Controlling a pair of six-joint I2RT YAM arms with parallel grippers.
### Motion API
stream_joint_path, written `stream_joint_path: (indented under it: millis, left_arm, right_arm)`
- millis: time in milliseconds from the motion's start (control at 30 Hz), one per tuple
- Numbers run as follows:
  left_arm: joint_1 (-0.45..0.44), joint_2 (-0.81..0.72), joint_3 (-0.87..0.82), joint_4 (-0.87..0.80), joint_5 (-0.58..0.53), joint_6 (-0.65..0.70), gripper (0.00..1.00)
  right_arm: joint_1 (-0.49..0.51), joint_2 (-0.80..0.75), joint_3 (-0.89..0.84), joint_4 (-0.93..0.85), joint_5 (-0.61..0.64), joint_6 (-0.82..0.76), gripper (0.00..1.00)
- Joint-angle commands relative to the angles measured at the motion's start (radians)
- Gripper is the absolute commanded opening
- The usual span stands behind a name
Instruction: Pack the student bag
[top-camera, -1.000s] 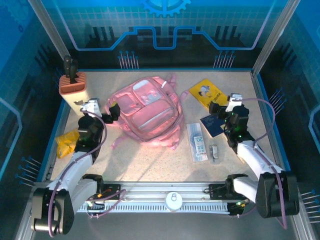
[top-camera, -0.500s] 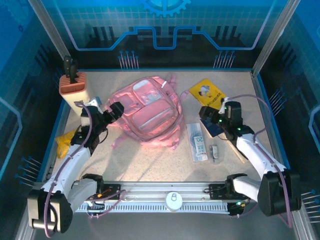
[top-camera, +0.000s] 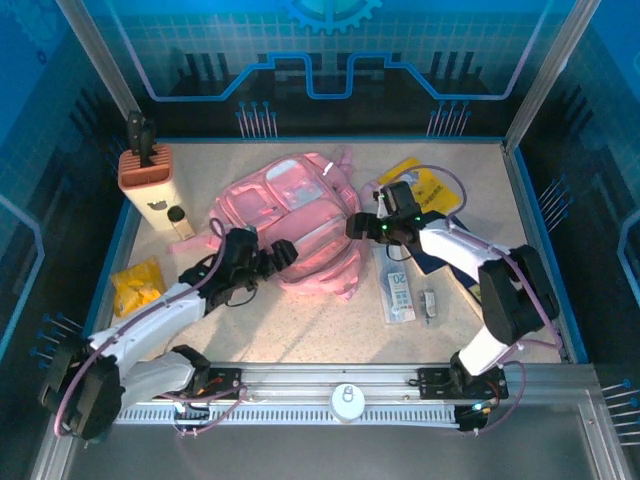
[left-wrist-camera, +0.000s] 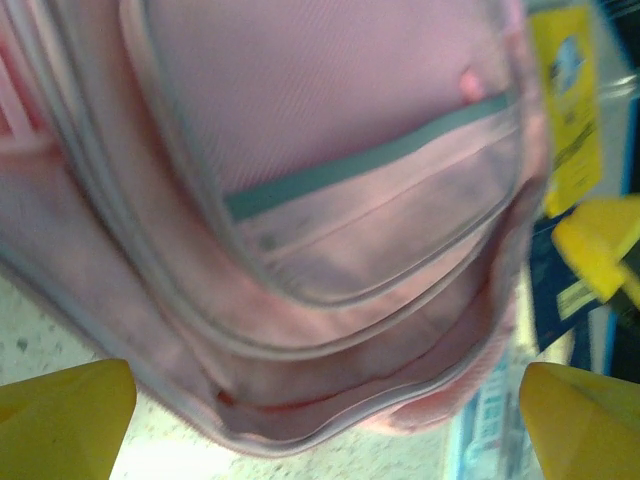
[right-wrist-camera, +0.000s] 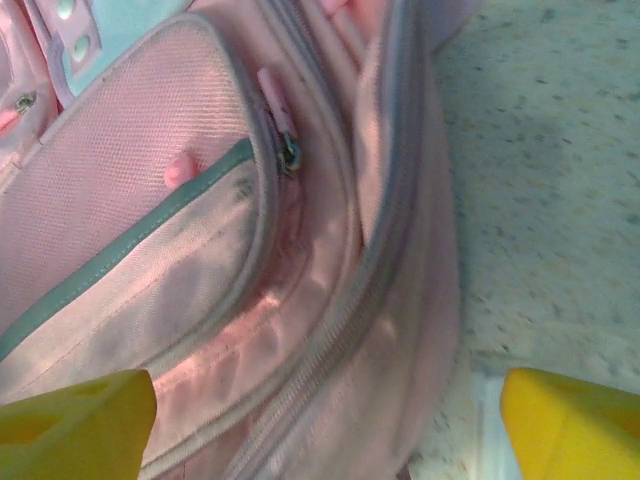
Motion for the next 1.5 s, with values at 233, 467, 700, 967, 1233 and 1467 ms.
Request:
stream_joint_path:
  millis: [233,467,700,967,1233,1467]
  left_arm:
    - [-0.069,0.226,0.02,0.073,-0.091,-0.105,0.99]
    - [-0.065,0.304,0.032,0.187,-0.155,-0.105,0.99]
    - [-0.006,0.346,0.105,0.214,-0.164,-0.026,0.99]
    - [0.139,0.383,0.196,0.197,-0.105,0.086,0.99]
    - [0.239,0.395,0.248,0.122,-0.056,0.175,0.99]
    - [0.244,0.293,0.243,0.045,-0.013,0.24,0.99]
  right_arm:
    - [0.043,0.155,0.055,0.07,-0.051,0.003,0.53]
    - [0.043,0.09,0.02,0.067,-0.058,-0.035,0.11]
    - [0.072,-0.026,-0.078,0.081,-0.096,-0.039,0.02]
    - [0.224,-0.099,-0.128,0.084,-0.066,0.014,0.05]
    - [0.384,-0.009,-0.073,0.158,-0.011,0.108,0.22]
    - [0.394,-0.131,-0.123,0.096,0.085,0.09,0.58]
